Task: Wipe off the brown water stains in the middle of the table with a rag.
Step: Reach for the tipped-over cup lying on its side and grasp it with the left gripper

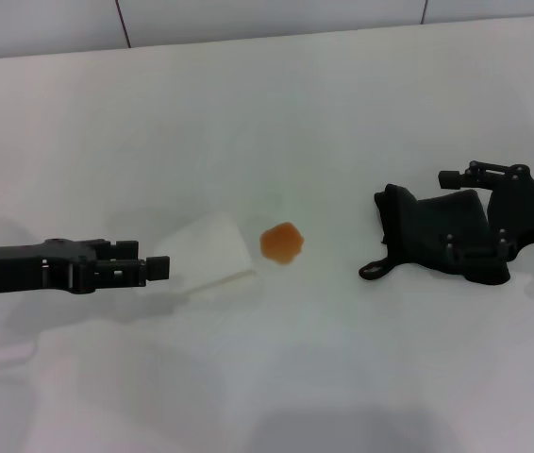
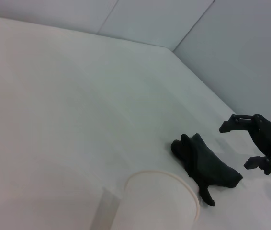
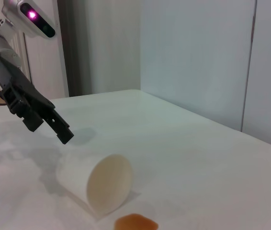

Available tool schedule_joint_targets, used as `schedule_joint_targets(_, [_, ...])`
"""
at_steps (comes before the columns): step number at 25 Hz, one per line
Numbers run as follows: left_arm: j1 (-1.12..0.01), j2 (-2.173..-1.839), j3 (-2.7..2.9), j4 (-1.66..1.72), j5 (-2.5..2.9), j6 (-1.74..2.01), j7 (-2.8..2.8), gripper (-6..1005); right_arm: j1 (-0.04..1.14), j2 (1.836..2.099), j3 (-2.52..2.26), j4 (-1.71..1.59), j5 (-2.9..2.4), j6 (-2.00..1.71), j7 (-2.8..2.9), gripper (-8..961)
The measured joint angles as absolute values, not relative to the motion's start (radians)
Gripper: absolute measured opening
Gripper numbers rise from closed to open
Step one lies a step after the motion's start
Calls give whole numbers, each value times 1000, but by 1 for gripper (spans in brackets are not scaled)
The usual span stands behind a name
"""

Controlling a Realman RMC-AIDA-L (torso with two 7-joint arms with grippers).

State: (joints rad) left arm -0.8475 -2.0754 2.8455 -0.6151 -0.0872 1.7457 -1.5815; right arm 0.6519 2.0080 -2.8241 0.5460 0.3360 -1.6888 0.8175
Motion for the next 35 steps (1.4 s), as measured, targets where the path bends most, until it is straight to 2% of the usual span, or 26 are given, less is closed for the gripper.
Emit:
schedule_joint_targets(19, [-858,-2073,2846,-628,-59,1746,-1553,870,648,2008,-2824,546,336,-1690,818,841])
schedule_joint_targets(35, [-1028,-2076,2847,-818,-23,1709,-1255,867,642,2008,-2823,557,360,-1693,817,841])
